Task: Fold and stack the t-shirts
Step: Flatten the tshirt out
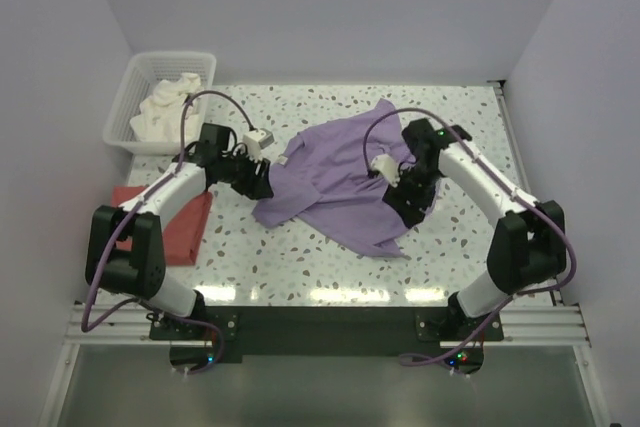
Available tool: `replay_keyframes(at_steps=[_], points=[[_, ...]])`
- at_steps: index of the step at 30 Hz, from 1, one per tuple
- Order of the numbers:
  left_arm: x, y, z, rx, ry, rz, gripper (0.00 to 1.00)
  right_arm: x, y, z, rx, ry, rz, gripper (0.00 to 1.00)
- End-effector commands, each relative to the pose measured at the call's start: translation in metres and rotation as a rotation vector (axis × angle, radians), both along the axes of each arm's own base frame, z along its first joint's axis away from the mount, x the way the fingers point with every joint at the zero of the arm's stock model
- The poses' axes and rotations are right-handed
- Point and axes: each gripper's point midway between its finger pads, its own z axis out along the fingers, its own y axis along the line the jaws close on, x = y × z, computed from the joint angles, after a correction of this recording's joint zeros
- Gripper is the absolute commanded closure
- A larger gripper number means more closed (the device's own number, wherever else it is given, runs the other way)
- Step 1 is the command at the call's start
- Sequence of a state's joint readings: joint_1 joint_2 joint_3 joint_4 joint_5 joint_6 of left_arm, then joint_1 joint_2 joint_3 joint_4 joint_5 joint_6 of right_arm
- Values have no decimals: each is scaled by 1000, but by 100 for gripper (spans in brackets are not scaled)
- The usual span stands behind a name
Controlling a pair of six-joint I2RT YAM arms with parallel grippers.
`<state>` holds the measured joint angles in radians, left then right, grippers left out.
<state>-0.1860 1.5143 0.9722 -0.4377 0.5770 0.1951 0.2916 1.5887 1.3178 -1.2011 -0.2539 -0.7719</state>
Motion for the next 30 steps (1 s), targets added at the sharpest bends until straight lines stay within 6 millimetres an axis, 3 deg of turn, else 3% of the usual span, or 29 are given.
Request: replay_keyframes(at_steps=[1, 9, 15, 18, 19, 21, 26, 30], points=[[12, -6, 6, -20, -55, -30, 44, -57, 13, -27, 14, 170, 110, 39], [22, -5, 17, -1, -115, -43, 41, -74, 29, -61, -15, 179, 171, 38], [24, -5, 17, -3, -104, -41, 41, -78, 41, -75, -4, 190, 190, 42], [23, -9, 19, -22, -116, -59, 41, -82, 41, -84, -16, 188, 194, 53], [23, -10, 20, -28, -123, -69, 42, -78, 41, -89, -22, 179, 191, 75], [22, -13, 23, -37, -156, -112, 42, -78, 41, -91, -32, 188, 182, 100], [6, -34, 33, -14, -252, -291, 44, -59, 27, -65, 2, 105, 93, 100], [-14, -48, 11, 87, -307, -375, 44, -52, 23, -53, 20, 103, 58, 100]])
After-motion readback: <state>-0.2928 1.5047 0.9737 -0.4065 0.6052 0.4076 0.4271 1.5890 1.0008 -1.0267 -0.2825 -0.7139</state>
